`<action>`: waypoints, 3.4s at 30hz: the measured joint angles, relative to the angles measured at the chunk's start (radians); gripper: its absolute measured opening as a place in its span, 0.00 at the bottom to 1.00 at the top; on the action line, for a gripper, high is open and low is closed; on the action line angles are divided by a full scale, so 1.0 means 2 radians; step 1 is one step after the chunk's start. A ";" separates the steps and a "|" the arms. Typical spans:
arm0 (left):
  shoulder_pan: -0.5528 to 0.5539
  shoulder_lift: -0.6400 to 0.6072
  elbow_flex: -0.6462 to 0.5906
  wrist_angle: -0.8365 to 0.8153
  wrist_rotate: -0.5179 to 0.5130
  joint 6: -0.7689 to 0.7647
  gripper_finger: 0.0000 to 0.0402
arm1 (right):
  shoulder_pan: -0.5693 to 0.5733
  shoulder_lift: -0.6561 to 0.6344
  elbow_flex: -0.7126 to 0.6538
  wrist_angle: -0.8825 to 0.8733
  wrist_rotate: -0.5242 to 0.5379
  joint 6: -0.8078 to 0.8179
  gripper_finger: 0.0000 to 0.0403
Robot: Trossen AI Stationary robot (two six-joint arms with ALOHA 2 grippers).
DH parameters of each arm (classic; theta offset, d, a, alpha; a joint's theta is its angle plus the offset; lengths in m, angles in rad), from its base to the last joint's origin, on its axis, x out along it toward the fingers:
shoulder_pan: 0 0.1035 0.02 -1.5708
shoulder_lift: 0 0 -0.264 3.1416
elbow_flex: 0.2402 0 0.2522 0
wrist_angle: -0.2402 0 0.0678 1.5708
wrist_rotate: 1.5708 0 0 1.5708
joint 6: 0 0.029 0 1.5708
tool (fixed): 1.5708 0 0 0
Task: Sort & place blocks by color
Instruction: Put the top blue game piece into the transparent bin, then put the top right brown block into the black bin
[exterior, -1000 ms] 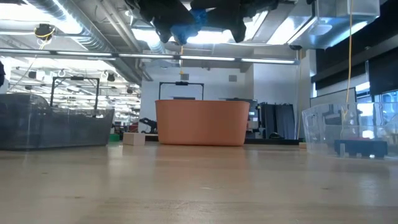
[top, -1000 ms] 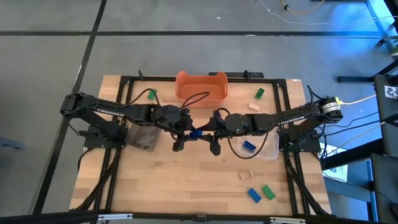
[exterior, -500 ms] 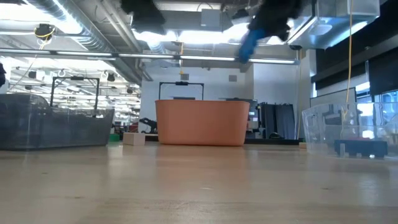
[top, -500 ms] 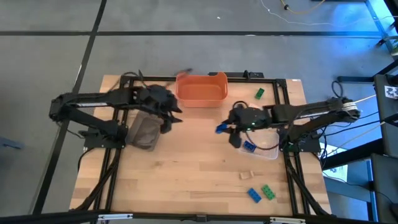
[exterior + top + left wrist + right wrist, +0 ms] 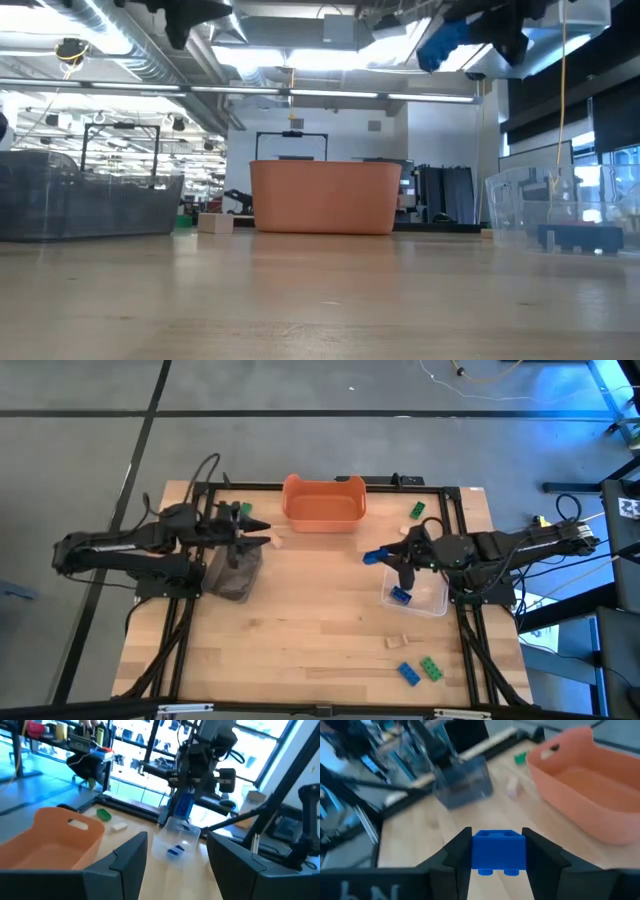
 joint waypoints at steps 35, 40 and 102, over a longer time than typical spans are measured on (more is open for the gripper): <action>0.000 -0.024 -0.002 0.020 -0.022 -0.013 0.49 | -0.007 0.132 0.006 -0.434 -0.193 0.131 0.35; 0.000 -0.024 -0.002 0.020 -0.022 -0.013 0.49 | -0.007 0.132 -0.019 -0.401 -0.192 0.159 0.35; 0.000 -0.024 -0.002 0.020 -0.022 -0.012 0.49 | -0.008 0.100 0.069 -0.032 0.028 -0.013 0.46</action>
